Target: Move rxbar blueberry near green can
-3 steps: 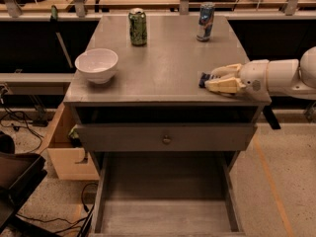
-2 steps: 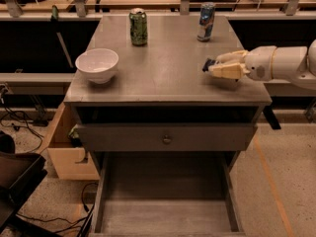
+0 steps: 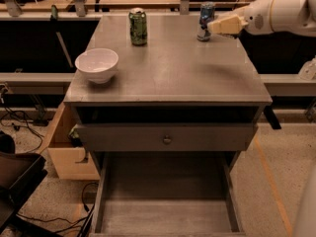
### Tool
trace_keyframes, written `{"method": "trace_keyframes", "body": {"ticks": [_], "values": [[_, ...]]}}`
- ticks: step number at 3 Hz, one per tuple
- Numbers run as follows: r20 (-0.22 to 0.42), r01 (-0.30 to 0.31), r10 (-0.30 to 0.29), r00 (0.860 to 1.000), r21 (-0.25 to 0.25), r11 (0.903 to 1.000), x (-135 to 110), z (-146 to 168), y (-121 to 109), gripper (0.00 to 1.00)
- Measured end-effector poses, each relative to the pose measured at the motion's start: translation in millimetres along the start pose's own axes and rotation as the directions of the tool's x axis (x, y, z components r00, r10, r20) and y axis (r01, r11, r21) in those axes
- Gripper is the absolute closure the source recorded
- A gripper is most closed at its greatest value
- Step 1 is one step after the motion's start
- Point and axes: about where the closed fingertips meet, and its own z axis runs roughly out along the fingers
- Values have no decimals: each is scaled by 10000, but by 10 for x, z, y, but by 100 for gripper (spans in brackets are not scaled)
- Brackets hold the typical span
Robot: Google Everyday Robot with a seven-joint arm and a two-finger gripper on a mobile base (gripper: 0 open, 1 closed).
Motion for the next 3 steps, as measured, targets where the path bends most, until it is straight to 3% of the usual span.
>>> {"method": "trace_keyframes", "body": {"ticks": [1, 2, 3], "values": [[-70, -602, 604, 9982, 292, 9978, -216, 409, -253, 100], [255, -442, 427, 9988, 611, 9972, -468, 336, -360, 100], [255, -438, 423, 9988, 598, 9972, -466, 338, -357, 100]]}}
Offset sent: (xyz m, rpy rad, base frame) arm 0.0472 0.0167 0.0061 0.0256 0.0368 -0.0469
